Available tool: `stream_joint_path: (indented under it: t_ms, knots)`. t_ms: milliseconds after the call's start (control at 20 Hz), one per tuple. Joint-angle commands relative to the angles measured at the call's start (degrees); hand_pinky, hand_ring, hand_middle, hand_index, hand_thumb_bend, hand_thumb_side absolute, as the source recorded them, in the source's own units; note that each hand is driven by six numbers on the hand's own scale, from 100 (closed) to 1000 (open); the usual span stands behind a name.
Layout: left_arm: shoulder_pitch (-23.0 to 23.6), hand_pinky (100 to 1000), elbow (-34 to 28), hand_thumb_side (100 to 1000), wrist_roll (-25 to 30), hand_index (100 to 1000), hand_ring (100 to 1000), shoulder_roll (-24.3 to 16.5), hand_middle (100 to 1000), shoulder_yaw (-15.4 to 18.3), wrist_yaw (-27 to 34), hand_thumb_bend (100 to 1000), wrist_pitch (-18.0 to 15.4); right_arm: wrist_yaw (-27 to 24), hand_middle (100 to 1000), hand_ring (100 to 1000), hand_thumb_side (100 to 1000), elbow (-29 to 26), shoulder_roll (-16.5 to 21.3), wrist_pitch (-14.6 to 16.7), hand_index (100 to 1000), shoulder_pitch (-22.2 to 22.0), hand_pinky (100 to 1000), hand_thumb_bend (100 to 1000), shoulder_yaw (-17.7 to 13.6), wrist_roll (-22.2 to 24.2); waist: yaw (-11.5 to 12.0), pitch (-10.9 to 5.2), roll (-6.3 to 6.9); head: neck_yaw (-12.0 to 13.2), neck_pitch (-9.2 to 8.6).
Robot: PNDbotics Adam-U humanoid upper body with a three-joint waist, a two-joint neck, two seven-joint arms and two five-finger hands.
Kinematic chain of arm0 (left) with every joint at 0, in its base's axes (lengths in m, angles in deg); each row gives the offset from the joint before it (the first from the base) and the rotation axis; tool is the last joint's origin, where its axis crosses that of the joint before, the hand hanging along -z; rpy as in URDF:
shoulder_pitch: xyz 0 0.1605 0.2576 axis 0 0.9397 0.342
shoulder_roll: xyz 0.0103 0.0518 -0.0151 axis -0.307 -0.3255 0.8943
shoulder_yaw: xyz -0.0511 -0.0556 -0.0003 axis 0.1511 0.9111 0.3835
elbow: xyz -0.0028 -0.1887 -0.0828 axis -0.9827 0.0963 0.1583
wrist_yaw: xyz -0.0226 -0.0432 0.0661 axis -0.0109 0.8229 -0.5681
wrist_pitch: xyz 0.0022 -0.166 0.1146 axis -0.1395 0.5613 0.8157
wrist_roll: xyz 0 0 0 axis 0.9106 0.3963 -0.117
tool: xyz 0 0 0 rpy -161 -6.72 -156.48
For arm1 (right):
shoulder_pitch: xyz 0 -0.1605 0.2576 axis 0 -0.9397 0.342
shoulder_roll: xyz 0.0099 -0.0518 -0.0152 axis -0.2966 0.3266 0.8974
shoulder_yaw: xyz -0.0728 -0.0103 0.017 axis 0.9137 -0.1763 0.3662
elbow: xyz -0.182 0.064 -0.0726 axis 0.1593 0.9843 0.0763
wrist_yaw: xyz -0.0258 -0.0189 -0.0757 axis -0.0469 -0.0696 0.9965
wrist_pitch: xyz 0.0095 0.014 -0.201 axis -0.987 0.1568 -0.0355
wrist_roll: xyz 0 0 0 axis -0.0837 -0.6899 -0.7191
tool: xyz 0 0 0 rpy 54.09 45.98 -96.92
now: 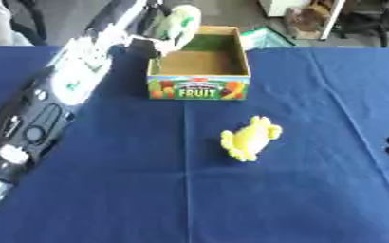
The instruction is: Pick up objects on the table and place them in the box.
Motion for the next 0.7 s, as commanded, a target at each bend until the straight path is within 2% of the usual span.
stream_joint_path:
  t_ms: [50, 200, 350, 400, 500, 550, 600, 700]
  knots:
    - [-2.8, 350, 5.1, 168, -1.1, 417, 238, 0.7, 202, 2.0, -4.1, 100, -1.3, -0.4, 577, 815, 313, -0.8, 0.3, 0.0, 693, 1.1, 823, 100, 0.3, 0.5, -0.7, -0.49, -0.03, 0.9, -1.12]
    - [-3.9, 361, 9.5, 168, -2.0, 427, 246, 1.6, 211, 3.1, -6.8, 100, -2.2, -0.3, 577, 815, 314, -0.8, -0.1, -0.2, 693, 1.4, 823, 100, 0.6, 1.0, -1.6, -0.13, 0.08, 1.6, -1.5]
    - [-4.1, 448, 12.8, 152, -3.5, 538, 338, 1.4, 313, 4.2, -10.5, 108, -2.9, -0.3, 577, 815, 313, -0.9, -0.3, -0.4, 692, 1.9, 823, 100, 1.0, 1.4, -2.8, 0.29, 0.26, 2.1, -1.84]
    - [-4.1, 482, 13.7, 144, -4.2, 619, 378, 1.4, 360, 4.6, -11.4, 200, -3.0, -0.2, 577, 815, 314, -0.9, -0.4, -0.4, 692, 1.9, 823, 100, 1.2, 1.6, -3.1, 0.39, 0.31, 2.1, -1.91]
    - [-4.1, 541, 15.1, 128, -5.9, 707, 460, 1.5, 454, 5.2, -13.8, 353, -3.3, 0.1, 577, 815, 315, -0.8, -0.5, -0.5, 692, 1.9, 823, 100, 1.4, 1.8, -3.3, 0.5, 0.45, 2.2, -1.98]
    - [-4.1, 566, 15.6, 125, -6.7, 732, 493, 1.5, 488, 5.4, -15.1, 391, -3.4, 0.2, 577, 815, 315, -0.8, -0.6, -0.5, 692, 1.9, 823, 100, 1.4, 1.9, -3.4, 0.53, 0.52, 2.2, -2.01]
    - [-4.0, 600, 15.9, 126, -7.5, 759, 546, 1.6, 546, 5.6, -16.3, 477, -3.5, 0.2, 577, 815, 314, -0.9, -0.6, -0.5, 692, 1.9, 823, 100, 1.4, 2.0, -3.4, 0.54, 0.57, 2.2, -2.03]
    - [-3.9, 642, 16.5, 121, -8.9, 774, 610, 1.6, 613, 6.0, -18.2, 585, -3.3, 0.3, 577, 815, 314, -0.9, -0.6, -0.5, 692, 2.0, 823, 100, 1.4, 2.0, -3.5, 0.56, 0.63, 2.2, -2.09]
